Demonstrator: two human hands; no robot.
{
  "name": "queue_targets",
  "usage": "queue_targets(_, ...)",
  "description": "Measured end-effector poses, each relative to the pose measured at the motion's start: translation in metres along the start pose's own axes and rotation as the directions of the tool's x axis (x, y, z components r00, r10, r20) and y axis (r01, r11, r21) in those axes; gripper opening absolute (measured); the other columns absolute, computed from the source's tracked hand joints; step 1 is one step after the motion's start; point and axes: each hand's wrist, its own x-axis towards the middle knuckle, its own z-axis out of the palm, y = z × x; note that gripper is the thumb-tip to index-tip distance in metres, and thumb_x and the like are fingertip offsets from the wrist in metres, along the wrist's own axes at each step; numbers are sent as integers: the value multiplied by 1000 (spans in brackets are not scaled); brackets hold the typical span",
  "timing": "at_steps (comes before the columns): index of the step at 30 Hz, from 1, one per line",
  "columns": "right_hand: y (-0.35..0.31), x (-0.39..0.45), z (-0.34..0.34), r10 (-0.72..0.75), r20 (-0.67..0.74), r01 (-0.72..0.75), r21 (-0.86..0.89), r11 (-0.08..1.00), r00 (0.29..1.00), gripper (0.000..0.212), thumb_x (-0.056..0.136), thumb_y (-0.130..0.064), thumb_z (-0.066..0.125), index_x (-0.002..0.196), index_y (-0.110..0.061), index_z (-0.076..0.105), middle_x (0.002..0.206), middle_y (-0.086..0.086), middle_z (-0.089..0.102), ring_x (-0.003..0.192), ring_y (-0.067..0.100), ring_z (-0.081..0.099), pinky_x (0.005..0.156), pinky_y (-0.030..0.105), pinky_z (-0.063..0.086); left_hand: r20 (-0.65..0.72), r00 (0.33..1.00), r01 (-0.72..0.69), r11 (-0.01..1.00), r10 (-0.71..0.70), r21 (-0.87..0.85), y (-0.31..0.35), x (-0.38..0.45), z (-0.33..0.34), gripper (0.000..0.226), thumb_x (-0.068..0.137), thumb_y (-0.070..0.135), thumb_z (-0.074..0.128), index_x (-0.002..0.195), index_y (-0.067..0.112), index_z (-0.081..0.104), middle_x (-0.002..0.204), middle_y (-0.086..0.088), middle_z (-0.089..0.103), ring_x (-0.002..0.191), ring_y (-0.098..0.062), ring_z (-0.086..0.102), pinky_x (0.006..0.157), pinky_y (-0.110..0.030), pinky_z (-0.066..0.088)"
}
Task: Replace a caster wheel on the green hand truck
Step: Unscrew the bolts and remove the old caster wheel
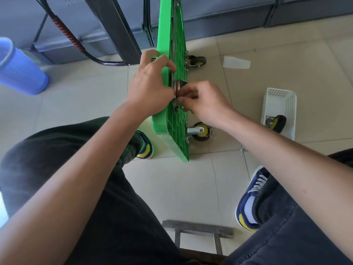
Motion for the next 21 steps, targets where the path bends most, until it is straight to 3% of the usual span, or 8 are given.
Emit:
queue_targets(6,3,0,3,-14,6,14,35,999,1000,10,93,-25,74,102,-22,76,85,-3,74,80,16,71,81,38,59,1,1000,22,1000,-21,-15,0,-1,1,51,68,1,69,114,24,64,143,-3,40,112,-24,55,95,-46,50)
queue_targets(12,2,-1,5,-18,-8,18,61,998,1000,5,96,-26,71,98,-23,75,83,-4,74,74,11,70,69,26,51,5,999,39,999,-39,-8,3,-3,0,54,69,1,68,117,25,63,146,-1,39,115,-21,54,95,-45,49)
queue_targets(17,4,1,8,-16,-21,17,77,997,1000,5,97,-25,70,98,-22,75,83,1,75,72,12,72,78,37,60,2,999,52,999,-52,12,5,-4,-2,57,72,0,68,122,27,63,149,0,36,119,-19,51,91,-37,49)
queue_targets(21,4,2,9,-13,-15,15,107,994,1000,4,95,-23,73,98,-21,73,84,3,75,74,16,73,82,44,60,11,998,68,998,-68,20,6,-5,-3,58,72,1,68,123,29,63,151,1,35,116,-19,53,90,-42,51)
